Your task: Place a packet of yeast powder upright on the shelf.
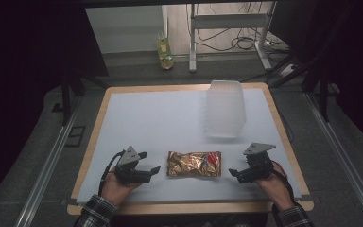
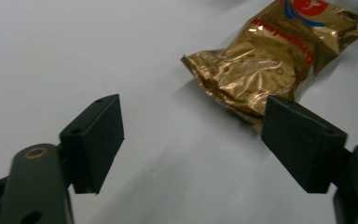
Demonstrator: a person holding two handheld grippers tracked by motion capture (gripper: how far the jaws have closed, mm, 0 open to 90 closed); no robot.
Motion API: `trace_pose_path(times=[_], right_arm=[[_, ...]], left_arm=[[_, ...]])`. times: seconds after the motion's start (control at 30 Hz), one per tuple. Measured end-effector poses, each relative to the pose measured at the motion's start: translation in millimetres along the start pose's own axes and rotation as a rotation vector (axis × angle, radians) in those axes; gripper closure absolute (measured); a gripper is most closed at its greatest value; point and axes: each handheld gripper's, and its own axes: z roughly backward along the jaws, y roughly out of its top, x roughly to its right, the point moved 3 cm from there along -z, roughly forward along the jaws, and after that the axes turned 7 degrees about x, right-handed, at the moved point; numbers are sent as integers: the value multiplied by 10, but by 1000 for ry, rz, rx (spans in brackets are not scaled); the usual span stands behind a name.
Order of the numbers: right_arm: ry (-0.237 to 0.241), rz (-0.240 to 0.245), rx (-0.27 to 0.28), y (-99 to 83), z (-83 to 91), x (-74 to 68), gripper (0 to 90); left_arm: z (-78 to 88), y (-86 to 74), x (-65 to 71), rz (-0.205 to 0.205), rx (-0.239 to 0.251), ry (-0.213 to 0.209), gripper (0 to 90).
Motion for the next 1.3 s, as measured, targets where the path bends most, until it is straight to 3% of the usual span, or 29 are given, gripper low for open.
trace_pose_path(times=[0.33,0.5,0.57,0.7,0.97,1.13,1.3], right_arm=[[-4,2,3,1,2,6,21],[-7,-1,-2,-3,2,7,20],[-7,0,-2,-4,2,8,20],[10,3,0,-5,-4,-2,20],[6,11,-4,-7,-7,-5,20],[2,22,-22,-20,-22,-13,20],[-3,36,-31,-22,-38,-21,20]], left_arm=[[-43,46,79,-51,-5,-13,389],[-104,62,101,-43,-33,-16,478],[-120,71,117,-45,-41,-23,523],[-160,73,156,-94,-72,-23,613],[-274,153,243,-69,-59,-74,881],[-355,170,258,-45,-48,-94,896],[-468,175,297,-63,-50,-92,895]])
